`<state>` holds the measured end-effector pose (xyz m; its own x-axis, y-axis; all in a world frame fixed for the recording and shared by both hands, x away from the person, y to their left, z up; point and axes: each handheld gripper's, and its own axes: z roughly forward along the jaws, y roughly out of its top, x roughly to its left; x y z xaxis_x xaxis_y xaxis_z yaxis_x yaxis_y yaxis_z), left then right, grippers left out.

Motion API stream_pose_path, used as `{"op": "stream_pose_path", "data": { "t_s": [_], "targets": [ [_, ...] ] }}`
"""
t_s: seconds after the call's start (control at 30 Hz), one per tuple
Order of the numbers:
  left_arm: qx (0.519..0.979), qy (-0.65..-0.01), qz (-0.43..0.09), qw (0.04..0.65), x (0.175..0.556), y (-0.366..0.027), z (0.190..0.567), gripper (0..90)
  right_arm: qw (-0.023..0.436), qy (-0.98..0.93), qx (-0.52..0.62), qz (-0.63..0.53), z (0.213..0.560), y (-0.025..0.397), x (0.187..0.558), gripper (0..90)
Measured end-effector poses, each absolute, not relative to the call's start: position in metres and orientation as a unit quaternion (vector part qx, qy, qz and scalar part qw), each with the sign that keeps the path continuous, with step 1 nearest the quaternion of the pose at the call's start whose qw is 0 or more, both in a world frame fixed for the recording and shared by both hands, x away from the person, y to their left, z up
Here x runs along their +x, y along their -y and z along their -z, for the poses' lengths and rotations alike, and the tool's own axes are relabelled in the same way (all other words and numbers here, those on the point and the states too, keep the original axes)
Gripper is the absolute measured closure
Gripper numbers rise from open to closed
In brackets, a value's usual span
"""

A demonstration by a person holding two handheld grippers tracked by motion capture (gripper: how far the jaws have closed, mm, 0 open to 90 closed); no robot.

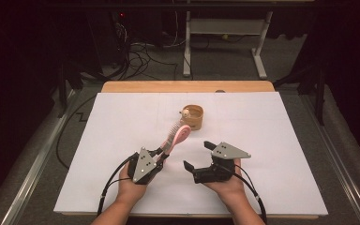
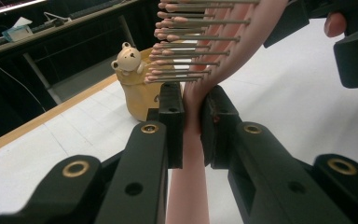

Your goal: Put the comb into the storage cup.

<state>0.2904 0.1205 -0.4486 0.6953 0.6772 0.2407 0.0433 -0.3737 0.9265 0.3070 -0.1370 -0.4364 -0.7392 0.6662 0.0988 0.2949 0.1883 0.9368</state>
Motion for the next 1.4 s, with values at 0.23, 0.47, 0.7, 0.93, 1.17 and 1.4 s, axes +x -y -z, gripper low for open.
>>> {"op": "stream_pose_path", "data": {
  "t_s": [0.23, 0.47, 0.7, 0.93, 1.17, 1.4],
  "targets": [
    [0.769, -0.231, -0.314, 0.506, 0.288, -0.119, 0.449, 80.6, 0.161, -0.752, 0.317, -0.555, 0.433, 0.133, 0.306, 0.4],
    [0.771, -0.225, -0.317, 0.505, 0.286, -0.116, 0.450, 80.6, 0.159, -0.750, 0.308, -0.563, 0.428, 0.129, 0.303, 0.4],
    [0.770, -0.223, -0.319, 0.505, 0.285, -0.115, 0.450, 80.6, 0.156, -0.749, 0.300, -0.570, 0.424, 0.122, 0.301, 0.3],
    [0.772, -0.218, -0.320, 0.504, 0.283, -0.112, 0.450, 80.6, 0.153, -0.745, 0.296, -0.578, 0.418, 0.117, 0.299, 0.3],
    [0.772, -0.214, -0.323, 0.505, 0.280, -0.110, 0.450, 80.7, 0.152, -0.741, 0.294, -0.585, 0.414, 0.113, 0.298, 0.3],
    [0.772, -0.213, -0.322, 0.505, 0.279, -0.109, 0.450, 80.6, 0.153, -0.737, 0.292, -0.589, 0.410, 0.110, 0.297, 0.3]
  ]
}}
